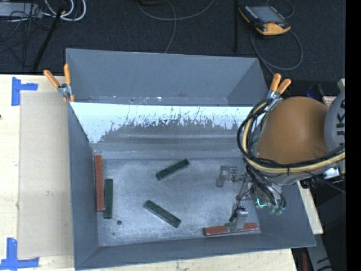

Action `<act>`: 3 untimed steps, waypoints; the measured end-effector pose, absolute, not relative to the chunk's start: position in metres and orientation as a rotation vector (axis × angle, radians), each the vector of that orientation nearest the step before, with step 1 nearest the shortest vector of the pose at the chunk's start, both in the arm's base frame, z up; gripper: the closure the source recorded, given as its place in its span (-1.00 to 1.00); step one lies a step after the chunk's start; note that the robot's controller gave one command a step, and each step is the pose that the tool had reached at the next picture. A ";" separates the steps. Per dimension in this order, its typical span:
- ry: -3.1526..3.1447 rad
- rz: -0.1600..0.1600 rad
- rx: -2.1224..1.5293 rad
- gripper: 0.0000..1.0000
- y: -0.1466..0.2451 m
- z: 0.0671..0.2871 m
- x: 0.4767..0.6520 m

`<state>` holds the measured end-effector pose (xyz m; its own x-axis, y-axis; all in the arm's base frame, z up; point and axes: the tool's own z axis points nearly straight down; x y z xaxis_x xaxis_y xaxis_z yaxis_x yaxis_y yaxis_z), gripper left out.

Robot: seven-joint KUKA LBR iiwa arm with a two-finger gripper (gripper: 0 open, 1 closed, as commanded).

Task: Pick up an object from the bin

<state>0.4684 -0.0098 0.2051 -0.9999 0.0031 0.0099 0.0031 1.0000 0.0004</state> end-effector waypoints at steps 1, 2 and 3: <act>-3.128 -0.001 0.269 -1.00 -0.018 0.072 0.485; -3.147 0.002 0.222 -1.00 -0.014 0.072 0.480; -3.152 0.004 0.247 -1.00 -0.008 0.073 0.479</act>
Offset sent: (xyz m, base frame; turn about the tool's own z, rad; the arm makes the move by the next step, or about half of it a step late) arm 0.0166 -0.0089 -0.1294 -0.1746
